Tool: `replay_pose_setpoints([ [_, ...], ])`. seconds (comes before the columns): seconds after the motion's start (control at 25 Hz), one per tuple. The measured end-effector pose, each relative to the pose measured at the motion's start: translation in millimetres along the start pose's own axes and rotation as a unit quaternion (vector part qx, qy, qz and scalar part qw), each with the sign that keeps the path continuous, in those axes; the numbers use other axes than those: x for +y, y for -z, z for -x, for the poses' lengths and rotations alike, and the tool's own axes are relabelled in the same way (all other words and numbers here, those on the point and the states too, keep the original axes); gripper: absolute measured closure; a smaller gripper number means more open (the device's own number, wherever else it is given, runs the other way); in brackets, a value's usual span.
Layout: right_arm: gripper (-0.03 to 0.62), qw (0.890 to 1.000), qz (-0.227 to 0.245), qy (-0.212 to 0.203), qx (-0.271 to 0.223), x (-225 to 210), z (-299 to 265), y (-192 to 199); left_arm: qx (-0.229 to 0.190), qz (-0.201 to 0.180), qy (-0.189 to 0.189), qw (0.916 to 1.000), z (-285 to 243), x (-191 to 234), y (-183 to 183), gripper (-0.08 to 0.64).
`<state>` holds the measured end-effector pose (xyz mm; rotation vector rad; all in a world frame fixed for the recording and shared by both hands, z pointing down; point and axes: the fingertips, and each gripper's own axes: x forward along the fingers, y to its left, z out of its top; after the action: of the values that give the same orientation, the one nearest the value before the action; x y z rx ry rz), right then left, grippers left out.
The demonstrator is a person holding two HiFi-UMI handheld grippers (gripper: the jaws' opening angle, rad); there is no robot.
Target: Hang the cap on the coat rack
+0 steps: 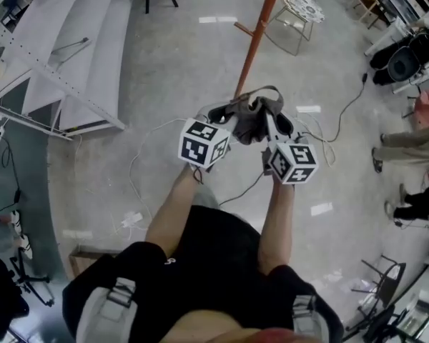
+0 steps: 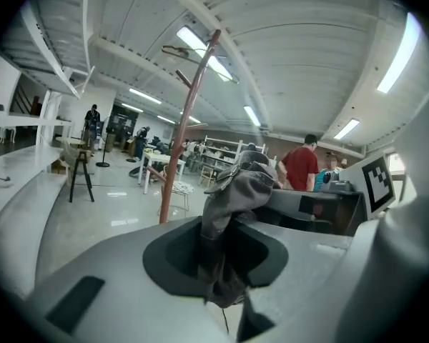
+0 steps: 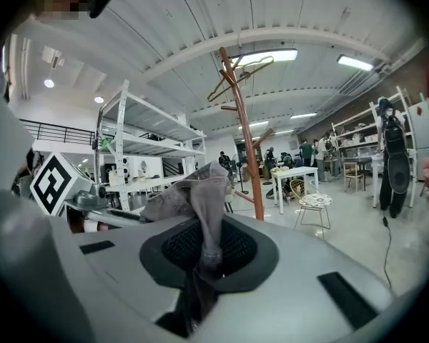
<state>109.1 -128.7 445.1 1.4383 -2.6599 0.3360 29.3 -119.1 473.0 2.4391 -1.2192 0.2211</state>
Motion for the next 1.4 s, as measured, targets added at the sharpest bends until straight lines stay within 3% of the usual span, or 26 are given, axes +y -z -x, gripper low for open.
replay_pose_setpoints([
  [0.28,0.569,1.000,0.000,0.010,-0.016,-13,-67,-30,0.016,-0.034,0.009,0.9993,-35,59,-48,0.497],
  [0.56,0.570,0.998,0.003,0.061,-0.021,-27,-117,-50,0.028,-0.060,0.056,0.9962,-68,92,-80,0.497],
  [0.88,0.569,0.996,0.030,0.087,-0.008,-63,-127,-63,0.018,-0.071,0.094,0.9929,-105,84,-97,0.497],
  [1.4,0.566,0.995,0.028,0.083,0.036,-99,-168,-53,0.058,-0.043,0.068,0.9951,-159,113,-87,0.497],
])
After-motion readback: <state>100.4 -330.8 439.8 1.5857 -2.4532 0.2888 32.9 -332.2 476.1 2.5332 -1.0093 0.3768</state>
